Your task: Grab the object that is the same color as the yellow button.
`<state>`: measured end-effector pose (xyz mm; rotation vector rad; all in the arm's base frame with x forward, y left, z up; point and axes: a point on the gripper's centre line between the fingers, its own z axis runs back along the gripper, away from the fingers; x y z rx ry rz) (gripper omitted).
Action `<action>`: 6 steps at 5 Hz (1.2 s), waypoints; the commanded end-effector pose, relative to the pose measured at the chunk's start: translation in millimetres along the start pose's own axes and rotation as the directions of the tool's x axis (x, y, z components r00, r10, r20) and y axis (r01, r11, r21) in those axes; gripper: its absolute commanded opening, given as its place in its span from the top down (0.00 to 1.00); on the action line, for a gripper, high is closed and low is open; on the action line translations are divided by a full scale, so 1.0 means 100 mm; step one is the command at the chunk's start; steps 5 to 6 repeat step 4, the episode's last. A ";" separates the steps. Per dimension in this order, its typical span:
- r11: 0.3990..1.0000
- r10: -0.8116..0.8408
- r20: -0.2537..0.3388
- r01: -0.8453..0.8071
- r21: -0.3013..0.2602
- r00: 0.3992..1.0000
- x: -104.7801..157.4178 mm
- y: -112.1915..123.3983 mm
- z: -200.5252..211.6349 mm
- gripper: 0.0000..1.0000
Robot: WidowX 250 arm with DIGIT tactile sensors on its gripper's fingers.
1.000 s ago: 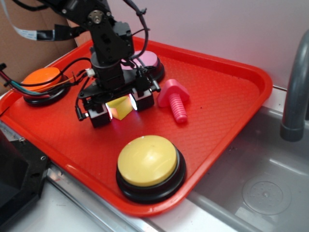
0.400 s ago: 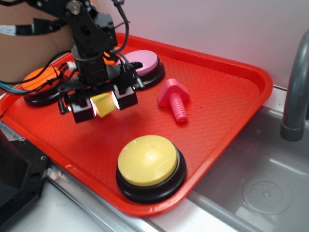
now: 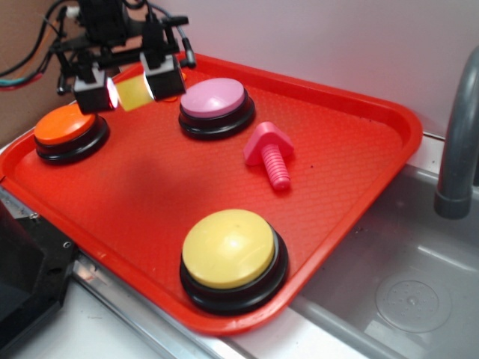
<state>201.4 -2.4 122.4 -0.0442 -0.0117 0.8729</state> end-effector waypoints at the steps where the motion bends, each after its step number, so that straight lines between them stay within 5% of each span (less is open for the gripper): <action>1: 0.943 -0.315 0.074 0.321 -0.084 0.946 0.11 -0.10 0.65 1.00; 3: 0.868 -0.464 0.081 0.472 -0.157 0.882 0.12 -0.02 1.01 1.00; 6: 0.870 -0.473 0.071 0.479 -0.116 0.878 0.12 -0.02 0.93 1.00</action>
